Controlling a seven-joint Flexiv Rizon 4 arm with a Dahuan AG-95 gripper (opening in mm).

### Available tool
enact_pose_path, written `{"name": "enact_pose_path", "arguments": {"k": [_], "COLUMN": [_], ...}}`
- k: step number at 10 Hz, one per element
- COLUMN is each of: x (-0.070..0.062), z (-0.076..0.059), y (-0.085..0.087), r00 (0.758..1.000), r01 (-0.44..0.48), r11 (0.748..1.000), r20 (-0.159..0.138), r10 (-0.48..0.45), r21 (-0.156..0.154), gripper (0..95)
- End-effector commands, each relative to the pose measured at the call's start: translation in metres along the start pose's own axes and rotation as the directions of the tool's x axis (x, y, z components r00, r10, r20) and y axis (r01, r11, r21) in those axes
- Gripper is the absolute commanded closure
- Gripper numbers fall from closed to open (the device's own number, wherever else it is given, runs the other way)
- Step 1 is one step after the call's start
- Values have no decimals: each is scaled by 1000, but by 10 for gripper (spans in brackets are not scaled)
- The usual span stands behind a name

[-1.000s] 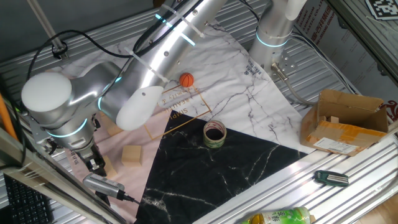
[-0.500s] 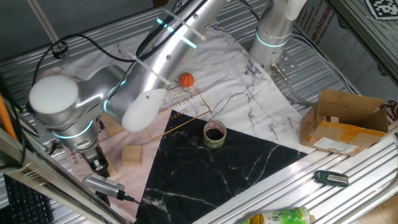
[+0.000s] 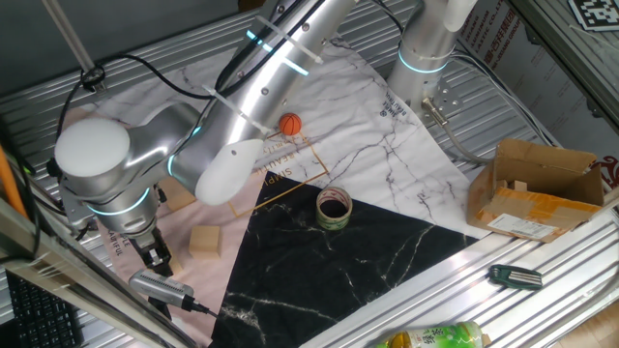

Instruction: Stack the blocks into a pyramid shape

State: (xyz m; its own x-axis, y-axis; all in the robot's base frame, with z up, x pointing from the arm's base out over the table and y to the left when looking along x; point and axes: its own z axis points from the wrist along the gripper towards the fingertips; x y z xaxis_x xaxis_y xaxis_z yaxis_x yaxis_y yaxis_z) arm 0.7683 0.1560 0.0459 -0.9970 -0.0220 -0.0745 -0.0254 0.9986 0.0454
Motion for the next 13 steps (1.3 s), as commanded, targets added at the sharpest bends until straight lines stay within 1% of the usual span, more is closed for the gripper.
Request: {"name": "enact_pose_path", "arguments": {"k": [1,6,7,10,11,12,13], "x": [1,-1,-1,-1,-1,-1,-1], "z": [0,2,2,5,5,5,5], "y": [0,0,1,4,4,4,4], "r00": [1000,1000,1000,1000,1000,1000,999], "r01": [3,-9,-11,-12,-15,-25,-36], "r11": [1000,1000,1000,1000,1000,999,999], "r20": [3,2,2,-2,-8,-15,-20], "r10": [-3,9,11,12,15,26,36], "r21": [1,4,6,24,27,33,28], "gripper": [190,190,380,380,380,760,950]}}
